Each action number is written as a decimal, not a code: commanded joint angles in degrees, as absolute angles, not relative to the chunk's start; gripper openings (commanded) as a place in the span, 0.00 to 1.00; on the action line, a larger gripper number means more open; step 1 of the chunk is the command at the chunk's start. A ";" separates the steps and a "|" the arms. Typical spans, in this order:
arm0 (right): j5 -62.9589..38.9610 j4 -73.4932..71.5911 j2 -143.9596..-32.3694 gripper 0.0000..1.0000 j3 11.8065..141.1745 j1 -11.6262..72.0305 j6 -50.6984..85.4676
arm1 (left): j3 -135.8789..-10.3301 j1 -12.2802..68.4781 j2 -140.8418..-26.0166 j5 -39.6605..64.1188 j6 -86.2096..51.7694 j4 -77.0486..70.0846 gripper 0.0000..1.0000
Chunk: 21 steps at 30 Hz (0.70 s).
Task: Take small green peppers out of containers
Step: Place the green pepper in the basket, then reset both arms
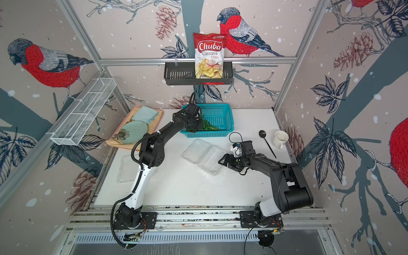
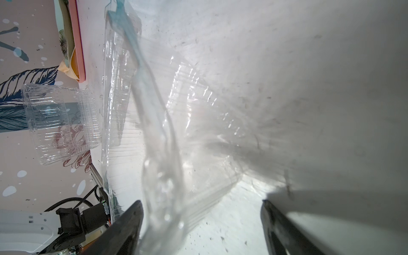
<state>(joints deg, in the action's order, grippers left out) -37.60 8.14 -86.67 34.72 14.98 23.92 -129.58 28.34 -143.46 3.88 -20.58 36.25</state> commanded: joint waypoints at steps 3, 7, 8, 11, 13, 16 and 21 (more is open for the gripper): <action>-25.80 19.45 -88.23 0.89 34.42 15.14 22.99 | -129.73 28.30 -141.49 3.67 -21.05 35.96 0.96; -22.61 21.62 -84.81 0.98 36.69 14.93 22.71 | -129.83 28.30 -135.74 1.93 -20.66 38.19 1.00; -21.69 22.26 -83.61 1.00 37.42 14.71 22.59 | -129.99 28.30 -134.16 1.72 -20.72 39.00 1.00; -19.44 24.26 -79.85 0.99 39.61 13.68 22.50 | -129.82 28.26 -129.12 1.11 -21.23 41.56 1.00; -18.13 25.42 -77.34 0.99 40.80 12.45 22.35 | -128.50 28.30 -125.47 0.80 -21.91 42.59 1.00; -16.33 27.16 -73.74 0.99 42.46 9.47 21.86 | -123.91 28.30 -118.82 -0.36 -23.08 43.21 1.00; -15.04 26.55 -68.51 1.00 43.83 1.53 21.26 | -108.63 28.13 -104.49 -6.17 -25.62 40.69 1.00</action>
